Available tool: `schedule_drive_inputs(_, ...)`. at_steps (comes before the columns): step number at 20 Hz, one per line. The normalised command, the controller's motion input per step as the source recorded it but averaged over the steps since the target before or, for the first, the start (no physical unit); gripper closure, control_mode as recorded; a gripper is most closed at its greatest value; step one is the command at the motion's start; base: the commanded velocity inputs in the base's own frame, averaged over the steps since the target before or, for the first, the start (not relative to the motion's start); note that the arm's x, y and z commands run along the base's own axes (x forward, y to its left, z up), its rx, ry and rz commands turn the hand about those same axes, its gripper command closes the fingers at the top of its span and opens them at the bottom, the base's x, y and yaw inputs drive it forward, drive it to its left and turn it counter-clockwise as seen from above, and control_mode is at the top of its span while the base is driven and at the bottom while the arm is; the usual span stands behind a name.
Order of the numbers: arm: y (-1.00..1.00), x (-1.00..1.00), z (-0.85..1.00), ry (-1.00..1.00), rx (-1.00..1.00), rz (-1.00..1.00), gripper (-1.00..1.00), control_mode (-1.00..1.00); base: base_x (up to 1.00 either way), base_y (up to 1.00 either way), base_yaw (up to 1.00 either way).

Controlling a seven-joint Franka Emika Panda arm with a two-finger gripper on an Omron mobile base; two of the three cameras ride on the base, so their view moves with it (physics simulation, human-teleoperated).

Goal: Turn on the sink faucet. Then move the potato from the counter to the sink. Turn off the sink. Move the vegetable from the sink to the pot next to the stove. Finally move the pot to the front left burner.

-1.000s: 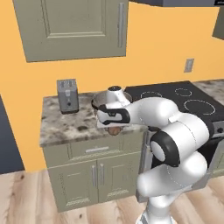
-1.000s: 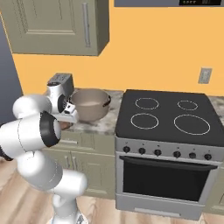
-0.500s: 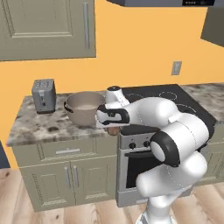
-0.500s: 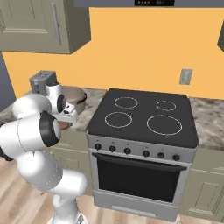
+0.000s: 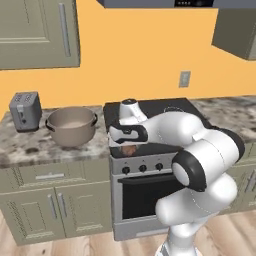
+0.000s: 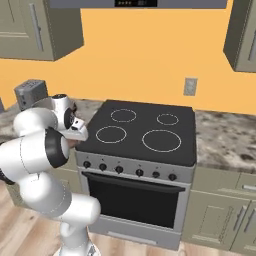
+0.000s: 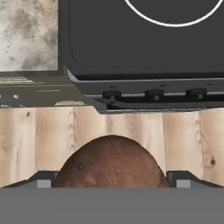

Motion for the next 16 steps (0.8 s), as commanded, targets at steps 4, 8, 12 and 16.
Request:
schedule_drive_inputs(4,0.00,0.00,0.00,0.00,0.00,0.00,1.00,1.00,0.48,-0.22,0.00)
schedule_drive_inputs(8,0.00,0.00,0.00,0.00,0.00,0.00,1.00,1.00,0.67,-0.01,0.00)
schedule_drive_inputs(12,0.00,0.00,0.00,0.00,0.00,0.00,1.00,1.00,0.60,0.00,-0.01)
schedule_drive_inputs(16,0.00,0.00,0.00,0.00,0.00,0.00,1.00,1.00,0.42,0.15,-0.06)
